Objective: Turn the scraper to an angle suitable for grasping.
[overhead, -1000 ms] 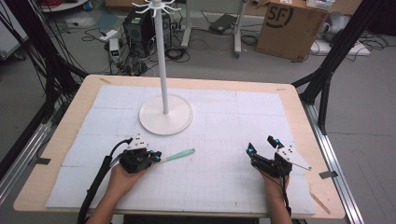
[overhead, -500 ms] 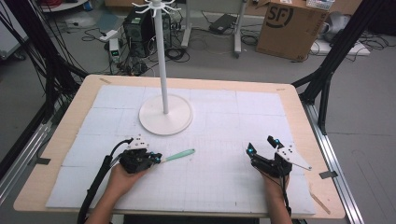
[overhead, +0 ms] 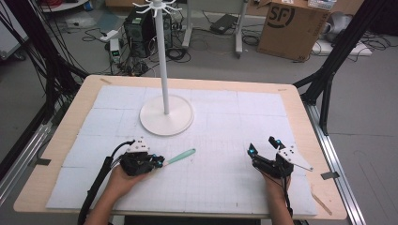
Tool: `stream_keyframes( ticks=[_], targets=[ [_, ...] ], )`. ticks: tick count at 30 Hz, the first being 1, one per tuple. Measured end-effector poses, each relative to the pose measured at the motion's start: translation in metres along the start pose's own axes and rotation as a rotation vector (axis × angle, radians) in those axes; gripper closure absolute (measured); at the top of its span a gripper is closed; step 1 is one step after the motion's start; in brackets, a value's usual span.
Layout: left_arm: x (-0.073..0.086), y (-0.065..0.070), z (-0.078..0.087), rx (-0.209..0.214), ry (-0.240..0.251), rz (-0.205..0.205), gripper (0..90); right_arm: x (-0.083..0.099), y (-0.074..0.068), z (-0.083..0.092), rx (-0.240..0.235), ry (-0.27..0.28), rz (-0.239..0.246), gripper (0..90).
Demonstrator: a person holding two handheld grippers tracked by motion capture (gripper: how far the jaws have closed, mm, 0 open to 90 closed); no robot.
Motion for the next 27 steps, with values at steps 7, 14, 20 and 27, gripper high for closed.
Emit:
stream_keyframes(
  ticks=[7, 14, 20, 27],
  targets=[
    [0.005, -0.011, 0.015, -0.087, 0.219, 0.062, 59.2, 0.0, 0.0, 0.0, -0.001, 0.001, -0.003, 15.4],
    [0.01, -0.032, 0.029, -0.178, 0.363, 0.15, 38.1, 0.0, 0.0, 0.0, -0.001, -0.001, -0.003, 15.3],
    [0.013, -0.039, 0.04, -0.337, 0.449, 0.139, 25.6, 0.0, 0.0, 0.0, 0.0, -0.001, 0.0, 15.3],
    [0.017, -0.04, 0.044, -0.553, 0.523, 0.026, 21.6, 0.0, -0.001, -0.001, 0.0, -0.002, 0.003, 15.3]
  ],
)
Point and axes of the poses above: each handheld gripper's, and its own axes: z roughly backward along the jaws, x roughly out of its underside, y roughly to its right, the point moved 1 cm from there along -z, roughly forward along the jaws, and after that the axes turned 13 degrees about -x, right-handed, at the moved point
